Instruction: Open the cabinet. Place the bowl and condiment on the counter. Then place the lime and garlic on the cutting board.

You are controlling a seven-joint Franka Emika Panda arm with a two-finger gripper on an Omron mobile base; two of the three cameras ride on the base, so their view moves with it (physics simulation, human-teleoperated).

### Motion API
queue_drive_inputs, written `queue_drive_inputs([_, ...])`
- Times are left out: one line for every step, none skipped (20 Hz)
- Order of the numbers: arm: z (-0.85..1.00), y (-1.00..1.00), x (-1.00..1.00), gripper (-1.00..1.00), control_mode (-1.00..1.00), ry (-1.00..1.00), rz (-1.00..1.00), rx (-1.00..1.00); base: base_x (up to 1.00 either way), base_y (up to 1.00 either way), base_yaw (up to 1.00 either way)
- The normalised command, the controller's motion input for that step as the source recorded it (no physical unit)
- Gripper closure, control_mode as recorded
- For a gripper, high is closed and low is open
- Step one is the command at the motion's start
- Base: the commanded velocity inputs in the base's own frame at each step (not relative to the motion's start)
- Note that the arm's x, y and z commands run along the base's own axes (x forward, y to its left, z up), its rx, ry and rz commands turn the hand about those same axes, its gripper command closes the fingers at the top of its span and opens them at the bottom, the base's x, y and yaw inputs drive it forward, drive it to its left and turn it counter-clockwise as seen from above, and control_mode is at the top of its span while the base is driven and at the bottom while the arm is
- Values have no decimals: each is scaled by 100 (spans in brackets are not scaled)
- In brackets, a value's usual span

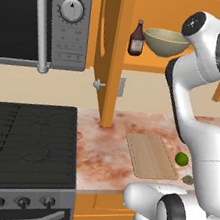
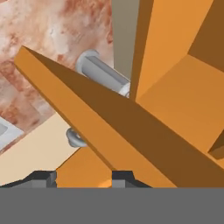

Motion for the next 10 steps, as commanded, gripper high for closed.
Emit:
queue_drive_inputs([-31, -100, -35, -100, -100, 1, 0, 13, 0, 0, 0])
queue_drive_inputs([-31, -100, -36, -100, -100, 0, 0, 13, 0, 0, 0])
queue_drive_inputs([-31, -100, -36, -100, -100, 0, 0, 13, 0, 0, 0])
queue_drive_inputs([-31, -100, -36, -100, -100, 0, 0, 13, 0, 0, 0])
queue_drive_inputs([-31, -100, -35, -100, -100, 0, 0, 13, 0, 0, 0])
queue_drive_inputs([-32, -100, -35, -100, -100, 0, 0, 14, 0, 0, 0])
queue_drive_inputs([-32, -100, -34, -100, -100, 0, 0, 13, 0, 0, 0])
queue_drive_inputs([-31, -100, -33, -100, -100, 0, 0, 13, 0, 0, 0])
queue_drive_inputs([-33, -100, -30, -100, -100, 0, 0, 13, 0, 0, 0])
queue_drive_inputs([-32, -100, -27, -100, -100, 0, 0, 13, 0, 0, 0])
